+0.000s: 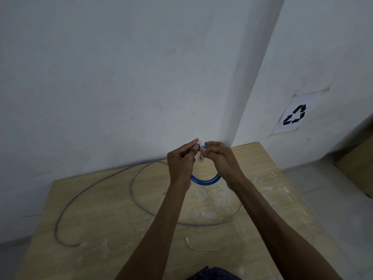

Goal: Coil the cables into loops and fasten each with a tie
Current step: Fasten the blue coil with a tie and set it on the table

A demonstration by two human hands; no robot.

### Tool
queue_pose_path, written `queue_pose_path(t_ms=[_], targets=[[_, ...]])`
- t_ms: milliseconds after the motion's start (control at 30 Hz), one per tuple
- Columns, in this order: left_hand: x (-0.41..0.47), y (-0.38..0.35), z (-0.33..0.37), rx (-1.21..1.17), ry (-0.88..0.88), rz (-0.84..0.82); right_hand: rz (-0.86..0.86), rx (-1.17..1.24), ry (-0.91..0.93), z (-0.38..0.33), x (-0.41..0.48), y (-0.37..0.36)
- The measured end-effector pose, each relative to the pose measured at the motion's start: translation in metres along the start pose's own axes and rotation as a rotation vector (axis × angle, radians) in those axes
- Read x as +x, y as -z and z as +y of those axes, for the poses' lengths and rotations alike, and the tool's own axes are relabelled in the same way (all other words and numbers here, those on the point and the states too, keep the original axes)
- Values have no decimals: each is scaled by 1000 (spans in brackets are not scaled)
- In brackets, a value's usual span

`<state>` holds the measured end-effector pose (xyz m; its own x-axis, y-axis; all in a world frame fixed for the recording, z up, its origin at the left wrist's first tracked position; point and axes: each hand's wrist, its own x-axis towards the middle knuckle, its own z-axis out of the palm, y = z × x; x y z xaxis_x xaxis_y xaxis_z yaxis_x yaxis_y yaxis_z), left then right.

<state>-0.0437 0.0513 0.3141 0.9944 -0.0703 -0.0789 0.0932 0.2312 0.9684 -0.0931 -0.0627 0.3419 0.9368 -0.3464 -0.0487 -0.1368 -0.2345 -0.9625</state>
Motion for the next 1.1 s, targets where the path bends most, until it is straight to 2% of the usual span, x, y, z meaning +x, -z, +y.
queue_pose_path(t_ms=[200,500,767,1100], targets=[[0,0,4,25,-76,-46,19,18,64,-7,-3,0],[-3,1,4,8,-64,-41,-3,-42,93,-11,-7,3],[-4,1,4,19,-73,-44,-23,-45,75,-9,-5,3],[-9,1,4,61,-137,-67,-29,71,44,-8,-5,6]])
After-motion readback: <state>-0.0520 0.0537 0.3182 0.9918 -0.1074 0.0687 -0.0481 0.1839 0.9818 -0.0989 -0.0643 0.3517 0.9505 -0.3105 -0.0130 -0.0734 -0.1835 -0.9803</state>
